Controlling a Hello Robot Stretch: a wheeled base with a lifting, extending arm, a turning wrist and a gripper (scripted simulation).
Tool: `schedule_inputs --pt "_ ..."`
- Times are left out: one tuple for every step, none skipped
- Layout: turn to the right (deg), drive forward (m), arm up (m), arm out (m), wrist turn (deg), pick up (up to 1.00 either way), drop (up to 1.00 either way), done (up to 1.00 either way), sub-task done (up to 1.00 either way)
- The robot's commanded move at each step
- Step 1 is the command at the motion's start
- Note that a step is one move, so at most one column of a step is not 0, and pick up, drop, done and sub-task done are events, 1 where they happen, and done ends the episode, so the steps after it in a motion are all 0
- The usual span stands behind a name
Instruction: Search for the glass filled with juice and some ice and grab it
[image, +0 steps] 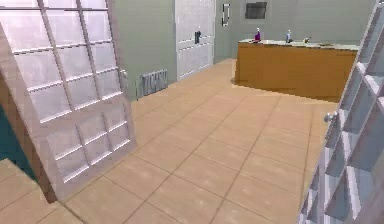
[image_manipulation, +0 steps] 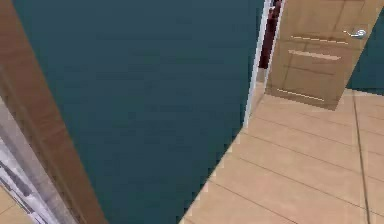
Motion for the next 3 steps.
schedule_inputs --pt "0.0 1.0 0.0 0.0 0.0 0.0 0.0 0.0 0.0" --pt "18.0 0.0 0.0 0.0 0.0 0.0 0.0 0.0 0.0" --pt "0.0 0.15 0.0 0.0 0.0 0.0 0.0 0.0 0.0"
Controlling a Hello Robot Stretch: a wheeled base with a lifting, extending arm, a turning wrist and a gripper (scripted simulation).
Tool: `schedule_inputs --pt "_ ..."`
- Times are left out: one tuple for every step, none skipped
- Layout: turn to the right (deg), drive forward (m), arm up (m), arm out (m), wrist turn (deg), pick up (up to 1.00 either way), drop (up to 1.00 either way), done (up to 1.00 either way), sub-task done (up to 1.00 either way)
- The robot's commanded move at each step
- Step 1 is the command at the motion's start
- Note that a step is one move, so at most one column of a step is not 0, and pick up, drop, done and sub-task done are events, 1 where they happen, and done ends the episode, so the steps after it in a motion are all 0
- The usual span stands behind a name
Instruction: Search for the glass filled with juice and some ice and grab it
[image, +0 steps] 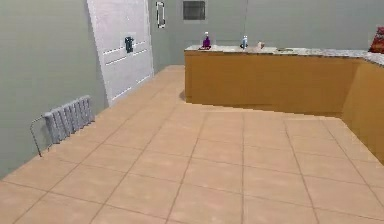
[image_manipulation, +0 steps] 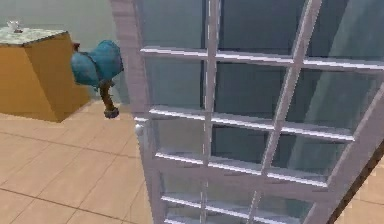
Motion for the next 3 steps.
schedule_inputs --pt "12.0 0.0 0.0 0.0 0.0 0.0 0.0 0.0 0.0" --pt "0.0 0.65 0.0 0.0 0.0 0.0 0.0 0.0 0.0" --pt "15.0 0.0 0.0 0.0 0.0 0.0 0.0 0.0 0.0"
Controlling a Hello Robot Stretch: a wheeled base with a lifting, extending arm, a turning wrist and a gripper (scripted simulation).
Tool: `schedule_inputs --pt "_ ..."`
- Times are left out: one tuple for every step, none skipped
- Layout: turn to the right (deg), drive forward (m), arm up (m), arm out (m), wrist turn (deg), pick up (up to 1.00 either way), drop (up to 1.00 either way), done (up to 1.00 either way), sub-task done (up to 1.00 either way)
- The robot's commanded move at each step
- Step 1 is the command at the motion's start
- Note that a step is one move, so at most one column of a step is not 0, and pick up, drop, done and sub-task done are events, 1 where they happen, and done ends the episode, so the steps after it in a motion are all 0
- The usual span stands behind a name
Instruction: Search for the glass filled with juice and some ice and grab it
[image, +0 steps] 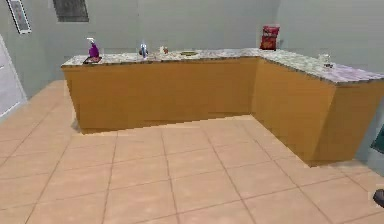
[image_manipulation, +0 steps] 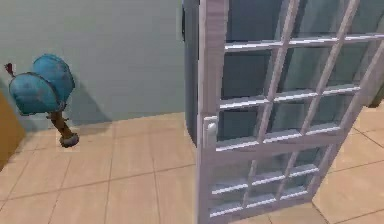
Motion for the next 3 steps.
schedule_inputs --pt "0.0 1.0 0.0 0.0 0.0 0.0 0.0 0.0 0.0" --pt "0.0 1.0 0.0 0.0 0.0 0.0 0.0 0.0 0.0" --pt "27.0 0.0 0.0 0.0 0.0 0.0 0.0 0.0 0.0"
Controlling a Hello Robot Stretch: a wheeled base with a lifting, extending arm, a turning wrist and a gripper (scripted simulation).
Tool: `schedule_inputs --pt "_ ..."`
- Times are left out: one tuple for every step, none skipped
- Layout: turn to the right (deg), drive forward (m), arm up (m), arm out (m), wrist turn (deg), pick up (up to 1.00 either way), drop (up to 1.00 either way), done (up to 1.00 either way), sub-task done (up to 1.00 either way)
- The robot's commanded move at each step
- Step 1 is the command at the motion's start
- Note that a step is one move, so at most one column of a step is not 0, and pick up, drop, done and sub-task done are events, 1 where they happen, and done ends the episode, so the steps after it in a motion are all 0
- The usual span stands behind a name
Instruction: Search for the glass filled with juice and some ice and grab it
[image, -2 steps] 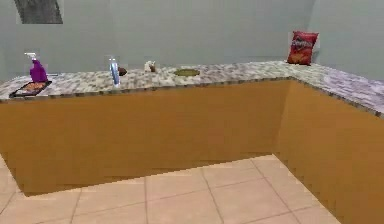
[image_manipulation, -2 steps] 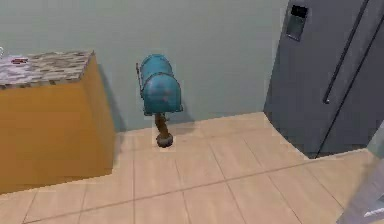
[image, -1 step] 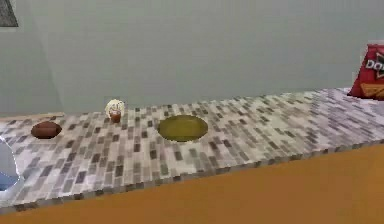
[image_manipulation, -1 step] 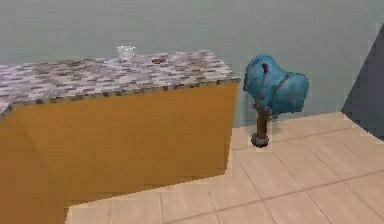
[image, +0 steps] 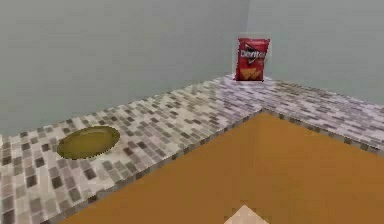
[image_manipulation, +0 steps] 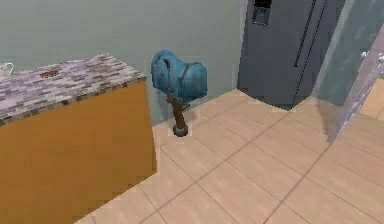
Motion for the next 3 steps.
schedule_inputs --pt "0.0 0.1 0.0 0.0 0.0 0.0 0.0 0.0 0.0" --pt "-45.0 0.0 0.0 0.0 0.0 0.0 0.0 0.0 0.0" --pt "-45.0 0.0 0.0 0.0 0.0 0.0 0.0 0.0 0.0"
